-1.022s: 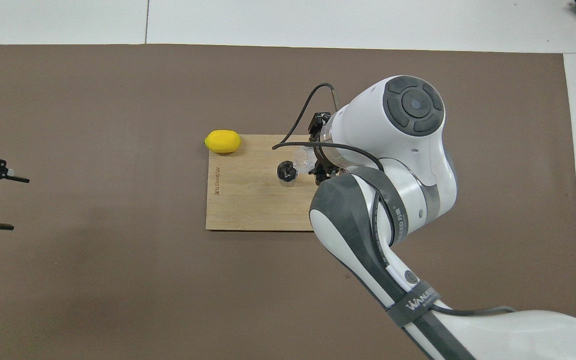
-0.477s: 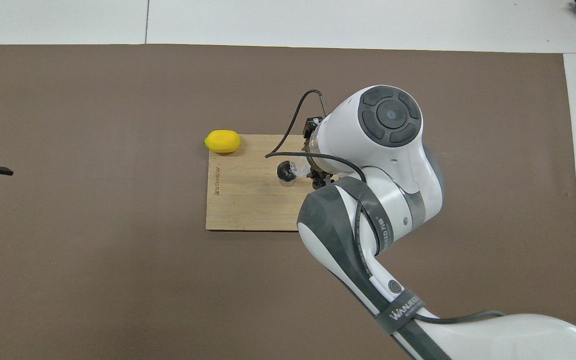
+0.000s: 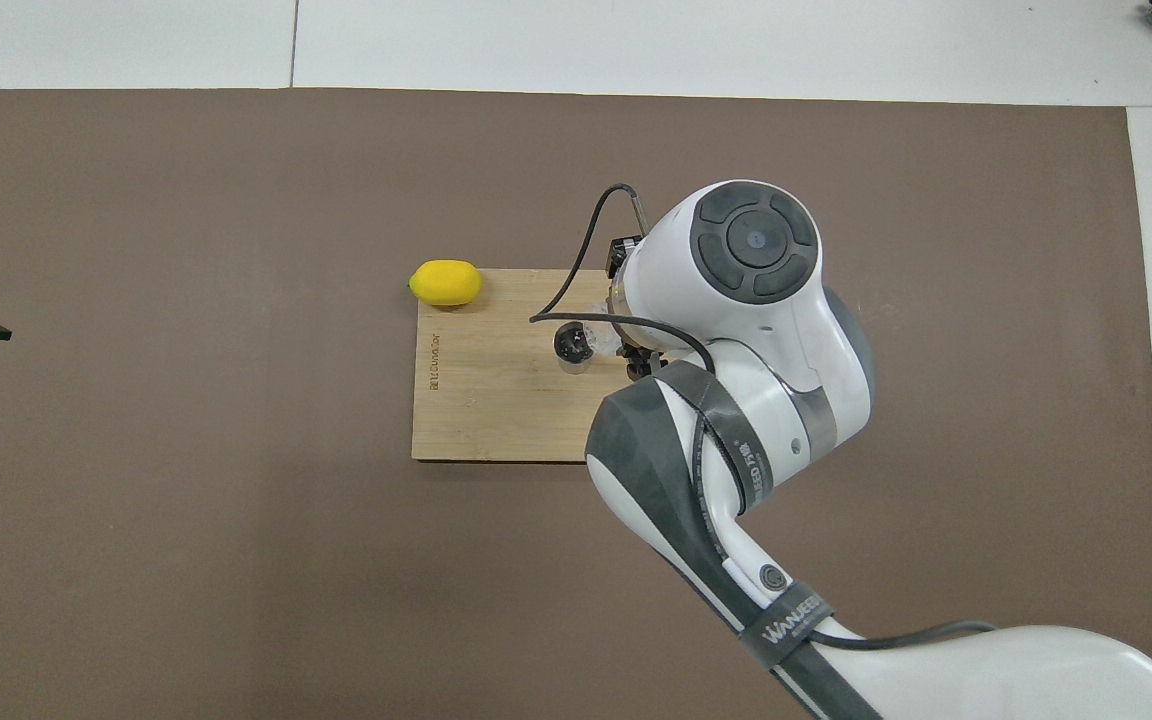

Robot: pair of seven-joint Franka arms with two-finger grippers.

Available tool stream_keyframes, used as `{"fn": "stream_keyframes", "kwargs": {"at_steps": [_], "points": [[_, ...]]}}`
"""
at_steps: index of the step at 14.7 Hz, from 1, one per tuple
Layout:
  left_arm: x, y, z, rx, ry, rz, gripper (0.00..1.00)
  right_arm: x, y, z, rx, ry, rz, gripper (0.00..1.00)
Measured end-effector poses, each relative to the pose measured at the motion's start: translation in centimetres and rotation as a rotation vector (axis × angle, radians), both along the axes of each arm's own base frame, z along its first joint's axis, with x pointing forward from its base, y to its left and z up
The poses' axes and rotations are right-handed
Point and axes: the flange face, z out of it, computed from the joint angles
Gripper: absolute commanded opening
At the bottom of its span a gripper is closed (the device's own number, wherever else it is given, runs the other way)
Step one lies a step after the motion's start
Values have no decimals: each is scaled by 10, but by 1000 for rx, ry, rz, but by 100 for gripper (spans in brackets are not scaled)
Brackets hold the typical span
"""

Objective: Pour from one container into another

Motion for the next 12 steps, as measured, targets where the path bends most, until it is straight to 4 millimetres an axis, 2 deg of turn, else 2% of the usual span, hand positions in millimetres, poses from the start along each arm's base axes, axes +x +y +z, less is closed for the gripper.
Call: {"fn": "stream_keyframes", "kwargs": {"at_steps": [4, 9, 12], "points": [[0, -16, 2, 31, 56, 183, 100, -4, 8, 0, -14, -8, 20, 0], [-7, -43, 7, 92, 158, 552, 100, -5, 9, -1, -52, -31, 19, 0], [-16, -47, 16, 105, 174, 740, 100, -8, 15, -1, -55, -34, 25, 0]]}}
